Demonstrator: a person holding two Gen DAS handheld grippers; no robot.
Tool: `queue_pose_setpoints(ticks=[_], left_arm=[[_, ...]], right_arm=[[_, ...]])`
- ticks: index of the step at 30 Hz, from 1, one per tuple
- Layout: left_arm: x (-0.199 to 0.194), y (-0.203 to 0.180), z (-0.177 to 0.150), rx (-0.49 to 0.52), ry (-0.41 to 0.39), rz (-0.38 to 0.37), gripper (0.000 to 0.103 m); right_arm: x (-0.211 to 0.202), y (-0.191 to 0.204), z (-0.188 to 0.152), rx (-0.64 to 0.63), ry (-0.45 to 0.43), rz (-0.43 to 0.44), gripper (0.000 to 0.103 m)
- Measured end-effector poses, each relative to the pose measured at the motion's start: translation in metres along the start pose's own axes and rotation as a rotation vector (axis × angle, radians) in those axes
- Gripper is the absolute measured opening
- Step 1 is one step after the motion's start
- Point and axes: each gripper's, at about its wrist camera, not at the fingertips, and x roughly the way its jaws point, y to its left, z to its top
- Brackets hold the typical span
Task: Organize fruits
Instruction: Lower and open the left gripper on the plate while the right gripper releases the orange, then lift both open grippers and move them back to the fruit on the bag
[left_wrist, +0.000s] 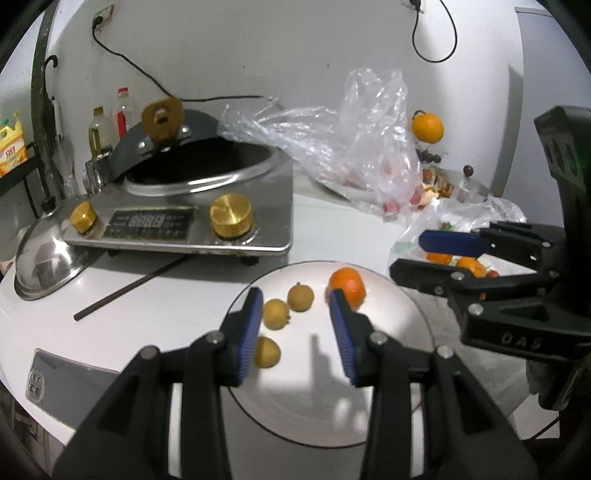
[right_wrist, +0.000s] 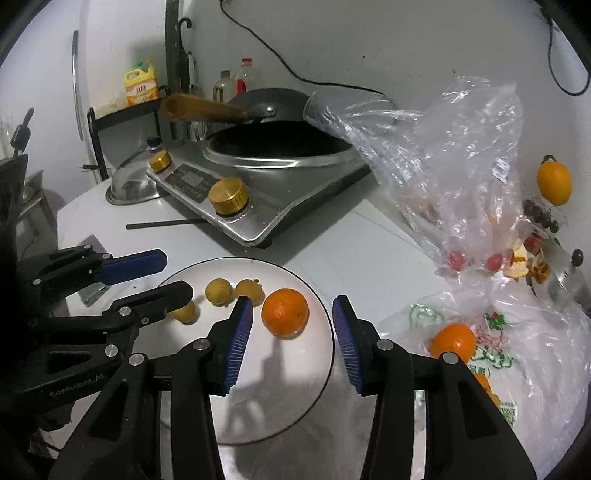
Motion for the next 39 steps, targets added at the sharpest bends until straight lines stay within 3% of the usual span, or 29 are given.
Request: queue_pose_setpoints(ticks=[3,18,20,22,39], left_arm=[[-0.01,-0.006,0.003,0.002,-0.017,-0.004,0.046],[-0.062,-0.052,0.015,0.051,-0.127,-0.025,0.049],[-0.069,-0.059,0.016,0.049,-0.144,-0.031,0.064],[-0.076,-0.064,0.017,0.037,-0.157,-0.043,0.071],[-0.111,-0.13,0.021,0.11,-0.212,-0.092,0.071]], right_arm=[[-0.014,-0.002,-0.001,0.002,-0.019,-0.012,0.048],[-0.094,-0.019,-0.011,0.027,-0.135,-0.074,0.048],[-0.105,-0.022,-0.014,0.03,-0.15,-0.084,0.048],[-0.115,-0.025,-0.017,0.036,-0.163,-0.094,0.048],[-0.19,-0.062,-0.058,0.108,-0.241,-0.19,0.051]])
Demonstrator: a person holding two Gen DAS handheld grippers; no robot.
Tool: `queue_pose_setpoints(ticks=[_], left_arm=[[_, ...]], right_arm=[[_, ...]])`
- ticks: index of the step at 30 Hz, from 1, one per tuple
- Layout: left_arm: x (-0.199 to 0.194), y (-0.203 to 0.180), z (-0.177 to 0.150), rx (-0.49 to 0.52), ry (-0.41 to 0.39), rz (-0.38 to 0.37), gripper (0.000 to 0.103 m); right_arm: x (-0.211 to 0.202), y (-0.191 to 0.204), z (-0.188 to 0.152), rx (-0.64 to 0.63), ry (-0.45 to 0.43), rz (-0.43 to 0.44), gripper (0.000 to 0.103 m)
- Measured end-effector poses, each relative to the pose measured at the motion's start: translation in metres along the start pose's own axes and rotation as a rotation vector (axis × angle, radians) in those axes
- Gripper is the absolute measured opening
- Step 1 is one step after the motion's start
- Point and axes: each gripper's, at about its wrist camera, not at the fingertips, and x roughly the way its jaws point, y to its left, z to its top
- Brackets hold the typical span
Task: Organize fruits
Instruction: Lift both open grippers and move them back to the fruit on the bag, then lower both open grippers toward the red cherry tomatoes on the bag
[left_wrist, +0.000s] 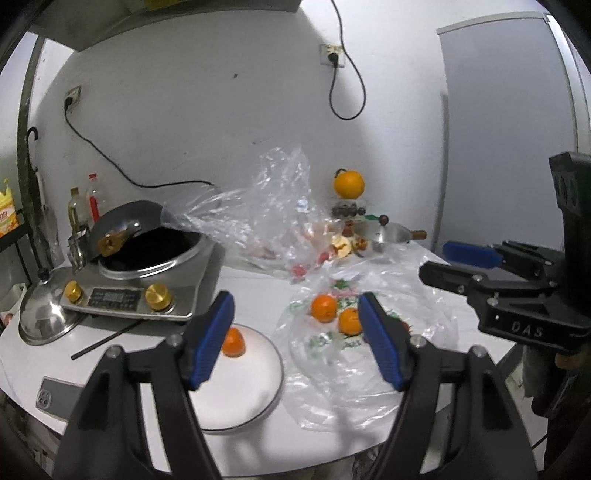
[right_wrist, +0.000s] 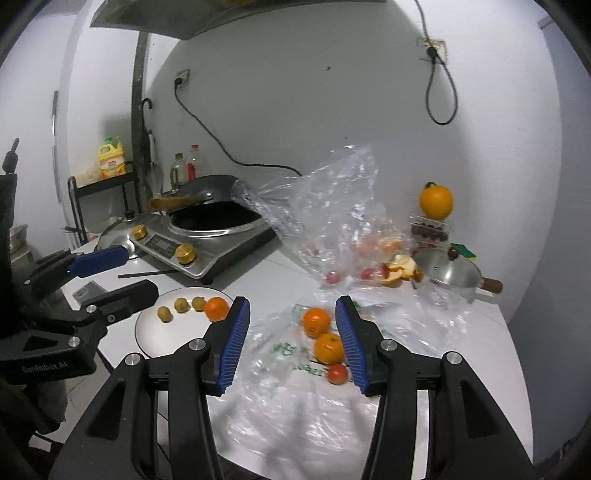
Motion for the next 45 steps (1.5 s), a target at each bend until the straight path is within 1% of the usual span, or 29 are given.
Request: queue_pose_setpoints(ticks=[10,15,24,32,45], left_arm=[[0.015,-0.043,0.005,0.042,0.01,-0.035,0.071],[0.031,-0.06,0.004,0.046,0.034,-0.052,0.071],[0.063,-0.079,0.005,0.058,0.079,-0.067,0.071],[0.094,-0.09,-0.002,0.064,0.132,-0.063,0.071],[0.143,-0.094,-0.021,0.038,0.241,-0.043,0.071]], right_arm=[[-0.015,-0.049,-0.016,0.047,-0.007,-0.058,0.051],[-0.013,-0.067,-0.023,0.062,0.009,-0.072,0.051],[0.001,-0.098,-0.034,0.069,0.043,-0.067,0.051],[0.027,-0.115,-0.045,0.081,0.091,-0.025,0.051],[0.077,-0.122,-0.064,0.09,0.19,0.066,0.051]])
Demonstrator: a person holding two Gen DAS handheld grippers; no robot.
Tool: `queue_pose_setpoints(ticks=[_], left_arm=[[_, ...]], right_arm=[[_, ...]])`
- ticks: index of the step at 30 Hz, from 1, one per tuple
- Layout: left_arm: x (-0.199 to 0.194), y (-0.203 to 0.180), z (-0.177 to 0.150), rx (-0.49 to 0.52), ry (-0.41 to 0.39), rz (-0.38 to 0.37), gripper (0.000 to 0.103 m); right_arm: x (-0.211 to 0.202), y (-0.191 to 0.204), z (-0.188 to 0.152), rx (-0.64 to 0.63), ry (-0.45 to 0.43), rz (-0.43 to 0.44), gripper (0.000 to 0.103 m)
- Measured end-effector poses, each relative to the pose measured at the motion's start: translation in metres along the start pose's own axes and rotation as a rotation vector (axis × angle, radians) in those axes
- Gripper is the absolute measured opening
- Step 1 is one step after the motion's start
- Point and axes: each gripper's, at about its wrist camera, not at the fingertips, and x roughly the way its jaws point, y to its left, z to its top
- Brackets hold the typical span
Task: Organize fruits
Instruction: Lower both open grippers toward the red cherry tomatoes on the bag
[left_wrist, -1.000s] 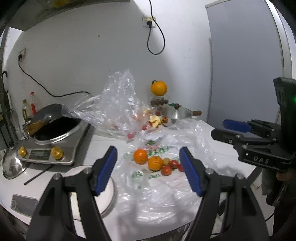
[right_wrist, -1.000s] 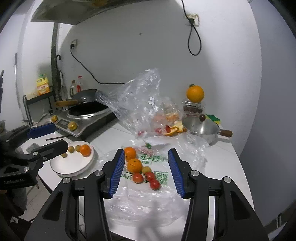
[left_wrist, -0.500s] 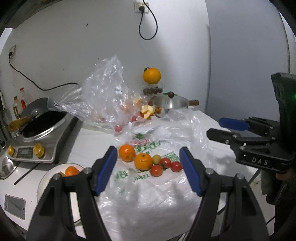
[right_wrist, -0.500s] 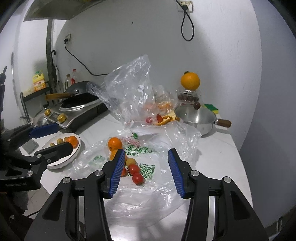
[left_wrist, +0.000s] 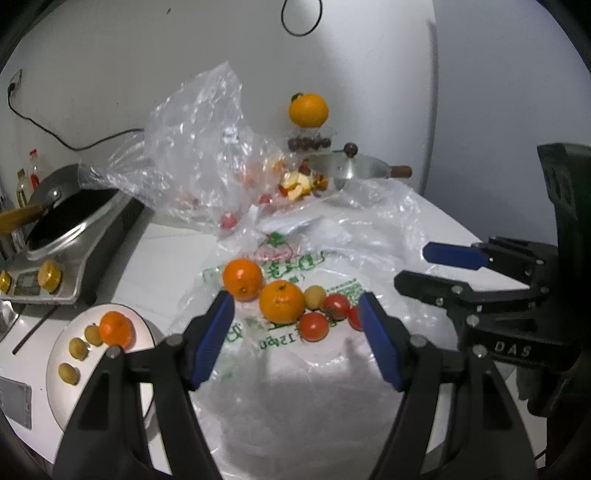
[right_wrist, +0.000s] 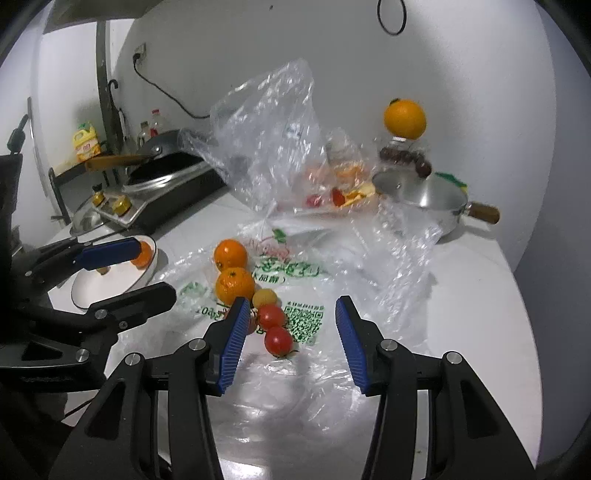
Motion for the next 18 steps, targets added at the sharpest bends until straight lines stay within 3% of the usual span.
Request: queue_pose_setpoints(ticks=[12,18], left_arm=[[0.043,0.009,-0.009,-0.042,0.085,-0.002,0.071],[0.055,0.014,-0.018,-0.067,0.115,0.005,0.071]], right_arm=[[0.047,-0.005,-0.006,-0.029,0.118,0.06,0.051],[0.066,0.005,-0.011,-0.097,0.179,0.066,0.045]])
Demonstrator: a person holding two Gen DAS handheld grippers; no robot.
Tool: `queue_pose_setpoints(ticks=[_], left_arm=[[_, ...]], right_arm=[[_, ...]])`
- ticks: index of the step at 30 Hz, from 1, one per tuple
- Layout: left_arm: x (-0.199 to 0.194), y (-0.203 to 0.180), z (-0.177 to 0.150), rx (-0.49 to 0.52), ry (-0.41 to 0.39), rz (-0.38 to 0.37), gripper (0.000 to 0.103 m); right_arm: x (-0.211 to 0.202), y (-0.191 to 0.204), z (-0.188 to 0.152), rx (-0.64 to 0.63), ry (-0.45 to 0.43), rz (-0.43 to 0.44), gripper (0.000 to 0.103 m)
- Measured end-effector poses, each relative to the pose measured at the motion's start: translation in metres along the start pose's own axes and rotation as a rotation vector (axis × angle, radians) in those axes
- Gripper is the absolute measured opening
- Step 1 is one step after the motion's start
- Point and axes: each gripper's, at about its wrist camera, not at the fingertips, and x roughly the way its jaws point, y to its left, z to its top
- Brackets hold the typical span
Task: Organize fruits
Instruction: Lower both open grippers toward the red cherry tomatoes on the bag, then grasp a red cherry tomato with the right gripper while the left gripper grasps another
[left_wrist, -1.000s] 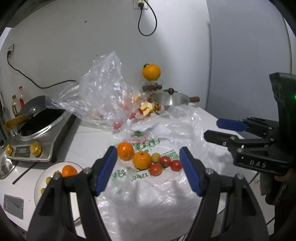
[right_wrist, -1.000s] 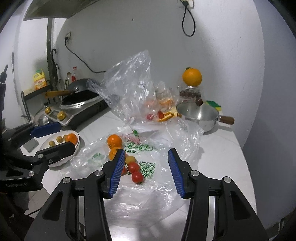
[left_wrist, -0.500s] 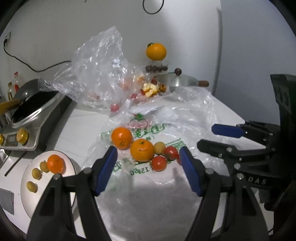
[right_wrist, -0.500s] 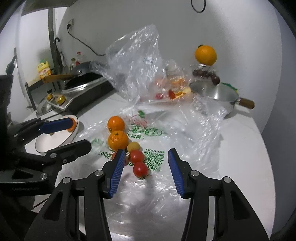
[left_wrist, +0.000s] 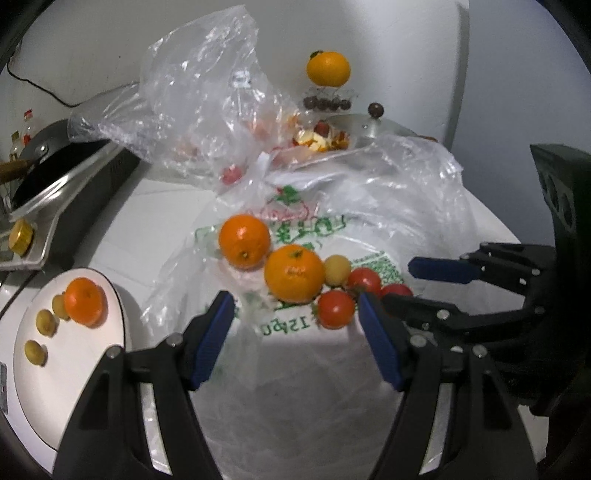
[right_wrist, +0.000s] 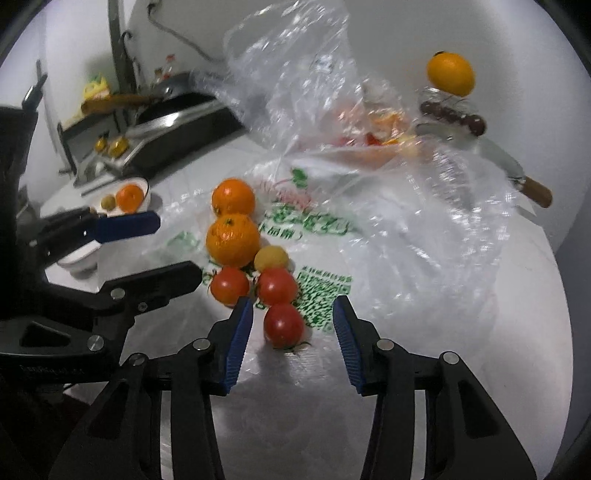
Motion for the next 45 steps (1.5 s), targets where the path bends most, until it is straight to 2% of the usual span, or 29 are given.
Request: queue_pose_setpoints(ticks=[3,7,12,14,27,32,45], left_arm=[[0.005,-0.001,-0.002,-0.002,0.011,-0.002,0.071],[0.009,-0.004,-0.003,0.008,0.017,-0.01,0.07],[0.014,-0.01,-0.003,0.02,0.031,-0.015,0.069],[0.017,-0.014,-0.004,0.03,0.044,-0.022,0.059],[0.038,-0.033,-0.003,0.06,0.11,-0.048,0.048],[0.042,-0.035,-0.003,0.073,0.119,-0.054,0.031],[0.024,-0.027,-0.005,0.069,0.083,-0.079,0.03]], right_arm=[[0.007,0.0,-0.001,-0.009,0.023,0.005,0.04],[0.013,0.0,-0.001,-0.025,0.047,0.013,0.027],[0.008,-0.007,-0.002,-0.006,0.033,0.017,0.027],[0.004,-0.011,-0.002,0.004,0.024,0.012,0.027],[-0.008,-0.034,-0.012,0.049,-0.002,0.008,0.027],[-0.007,-0.036,-0.012,0.058,-0.008,0.014,0.027],[-0.011,-0.026,-0.009,0.049,-0.01,-0.017,0.027]])
